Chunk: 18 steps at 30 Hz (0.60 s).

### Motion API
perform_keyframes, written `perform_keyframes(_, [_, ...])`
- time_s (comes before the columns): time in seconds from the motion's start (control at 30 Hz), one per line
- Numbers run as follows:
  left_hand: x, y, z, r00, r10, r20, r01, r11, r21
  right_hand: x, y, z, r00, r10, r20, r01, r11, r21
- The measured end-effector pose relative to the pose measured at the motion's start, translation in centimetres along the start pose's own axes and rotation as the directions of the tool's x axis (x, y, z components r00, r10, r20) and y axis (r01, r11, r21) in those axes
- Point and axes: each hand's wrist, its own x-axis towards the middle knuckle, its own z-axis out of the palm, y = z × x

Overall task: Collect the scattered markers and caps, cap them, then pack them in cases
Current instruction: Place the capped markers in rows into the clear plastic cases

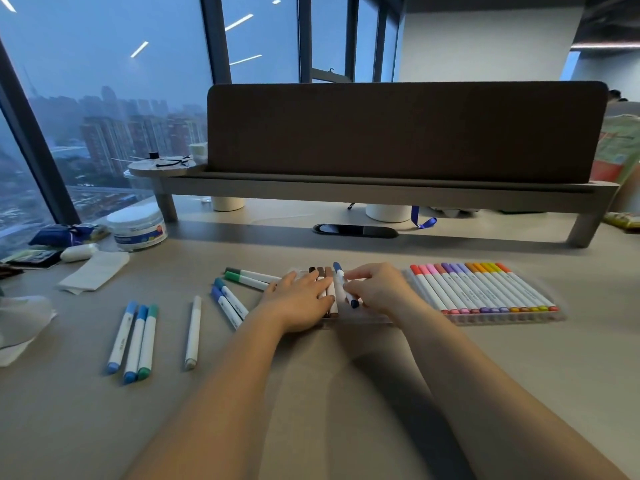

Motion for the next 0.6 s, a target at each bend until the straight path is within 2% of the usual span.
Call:
perform_keyframes(0.27, [-0.1,0.0,0.3,1.0,-0.015,0.004,0.015,1.0,-0.027,0.2,0.2,1.5,0.995,-0.094,-0.04,0.078,0.95,-0.303])
perform_keyframes(0.43, [0.1,-0.1,0.3,1.0,0.0,-0.005,-0.001,0.998,-0.057,0.0,0.0,1.7,0.99,-0.14,-0.012,0.113,0.842,-0.528])
perform_keyframes(0.6, [-0.6,0.2,0.0,1.0,0.0,-0.024,0.0,1.0,0.0,-0.8,-0.2,2.1,0.973,-0.227,-0.033,0.156,0.763,-0.627])
